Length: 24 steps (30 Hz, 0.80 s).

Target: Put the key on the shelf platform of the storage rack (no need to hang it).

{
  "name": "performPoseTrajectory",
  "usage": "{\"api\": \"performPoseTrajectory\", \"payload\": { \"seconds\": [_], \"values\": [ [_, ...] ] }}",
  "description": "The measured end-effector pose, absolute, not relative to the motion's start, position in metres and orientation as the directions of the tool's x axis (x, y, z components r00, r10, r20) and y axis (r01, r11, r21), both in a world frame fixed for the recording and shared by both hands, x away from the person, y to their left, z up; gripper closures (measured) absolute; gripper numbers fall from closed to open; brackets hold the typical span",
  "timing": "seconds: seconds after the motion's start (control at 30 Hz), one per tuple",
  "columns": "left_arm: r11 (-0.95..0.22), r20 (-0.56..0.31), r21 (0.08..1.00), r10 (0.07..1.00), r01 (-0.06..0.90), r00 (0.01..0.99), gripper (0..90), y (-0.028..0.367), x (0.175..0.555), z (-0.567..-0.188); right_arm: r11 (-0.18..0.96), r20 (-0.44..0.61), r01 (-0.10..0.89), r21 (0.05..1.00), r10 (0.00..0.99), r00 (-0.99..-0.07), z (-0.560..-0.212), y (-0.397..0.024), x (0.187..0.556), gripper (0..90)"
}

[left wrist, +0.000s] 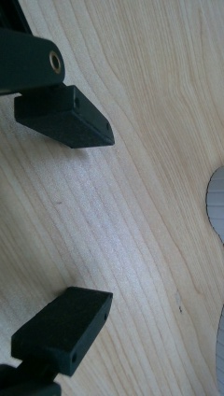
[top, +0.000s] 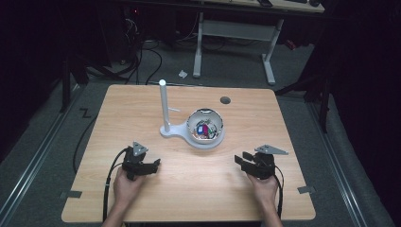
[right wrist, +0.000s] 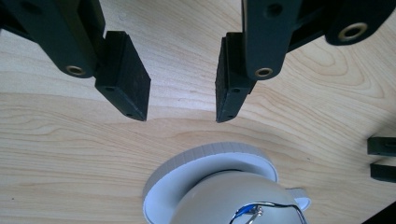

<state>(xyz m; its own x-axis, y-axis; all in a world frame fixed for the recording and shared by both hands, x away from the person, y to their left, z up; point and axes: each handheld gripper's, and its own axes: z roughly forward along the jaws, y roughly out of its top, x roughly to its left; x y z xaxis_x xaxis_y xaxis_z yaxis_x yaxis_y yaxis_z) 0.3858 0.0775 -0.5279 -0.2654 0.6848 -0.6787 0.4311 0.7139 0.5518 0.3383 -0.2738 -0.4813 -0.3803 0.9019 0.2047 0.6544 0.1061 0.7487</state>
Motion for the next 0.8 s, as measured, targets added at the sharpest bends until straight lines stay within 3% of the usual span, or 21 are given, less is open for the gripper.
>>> {"api": "performPoseTrajectory", "payload": {
  "seconds": [0.8],
  "values": [
    [0.712,-0.677,0.554,0.687,0.431,-0.264,20.9,0.078,0.386,-0.528,0.153,0.066,0.654,0.741,0.952,-0.299,-0.493,-0.287,0.331,54.7]
  ]
}}
